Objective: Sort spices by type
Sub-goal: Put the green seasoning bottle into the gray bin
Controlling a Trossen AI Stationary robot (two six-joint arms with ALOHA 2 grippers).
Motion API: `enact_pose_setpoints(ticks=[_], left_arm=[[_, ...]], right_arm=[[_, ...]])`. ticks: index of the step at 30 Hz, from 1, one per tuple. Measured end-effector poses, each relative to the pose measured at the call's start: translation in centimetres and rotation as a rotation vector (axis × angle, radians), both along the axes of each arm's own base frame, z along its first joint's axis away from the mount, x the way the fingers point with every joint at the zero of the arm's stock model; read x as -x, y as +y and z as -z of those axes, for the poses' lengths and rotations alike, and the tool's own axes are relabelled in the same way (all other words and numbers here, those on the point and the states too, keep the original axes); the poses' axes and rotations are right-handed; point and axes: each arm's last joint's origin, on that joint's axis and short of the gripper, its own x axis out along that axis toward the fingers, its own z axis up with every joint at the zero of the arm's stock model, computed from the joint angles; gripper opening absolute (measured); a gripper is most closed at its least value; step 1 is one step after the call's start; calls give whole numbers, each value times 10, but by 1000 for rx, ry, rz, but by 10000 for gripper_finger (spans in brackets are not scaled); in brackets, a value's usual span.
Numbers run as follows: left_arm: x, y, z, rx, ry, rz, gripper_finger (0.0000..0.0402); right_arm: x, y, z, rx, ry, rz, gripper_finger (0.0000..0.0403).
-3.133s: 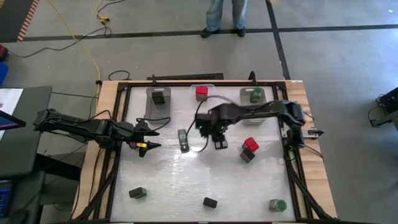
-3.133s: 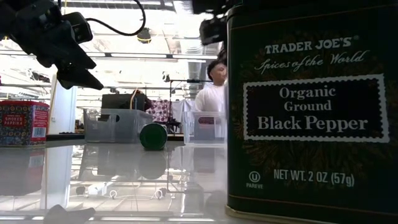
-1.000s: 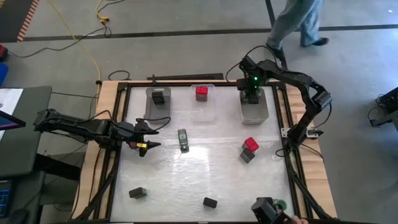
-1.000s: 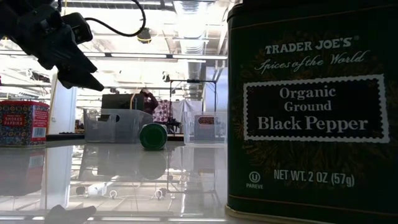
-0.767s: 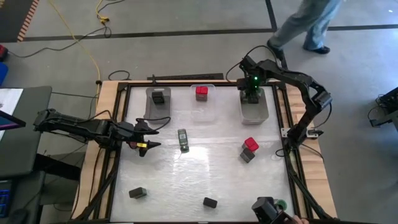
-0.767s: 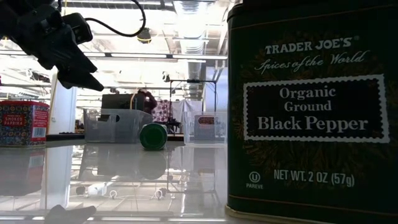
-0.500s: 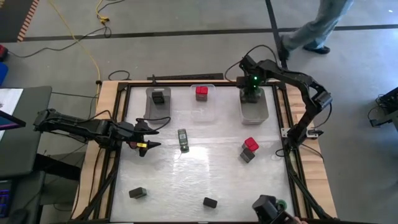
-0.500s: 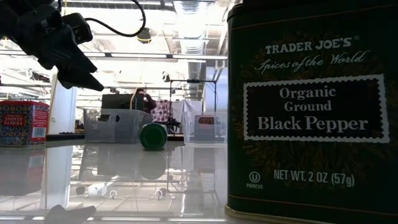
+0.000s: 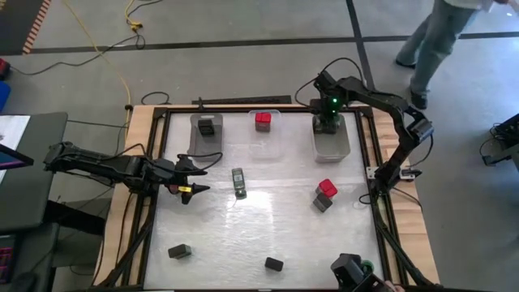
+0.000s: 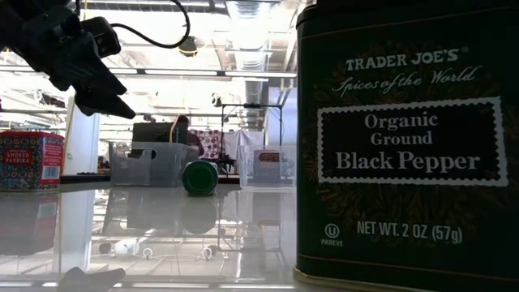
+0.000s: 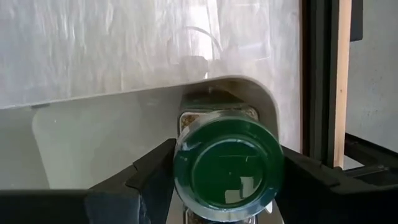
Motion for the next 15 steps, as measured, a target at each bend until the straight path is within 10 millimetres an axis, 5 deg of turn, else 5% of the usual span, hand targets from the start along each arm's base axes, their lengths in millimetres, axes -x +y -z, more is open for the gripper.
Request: enact_pose_setpoints(ticks=[15], left_arm=[[0, 0, 0, 0, 0, 0, 295]], right_arm=[[1, 1, -3, 6, -3, -4, 260]])
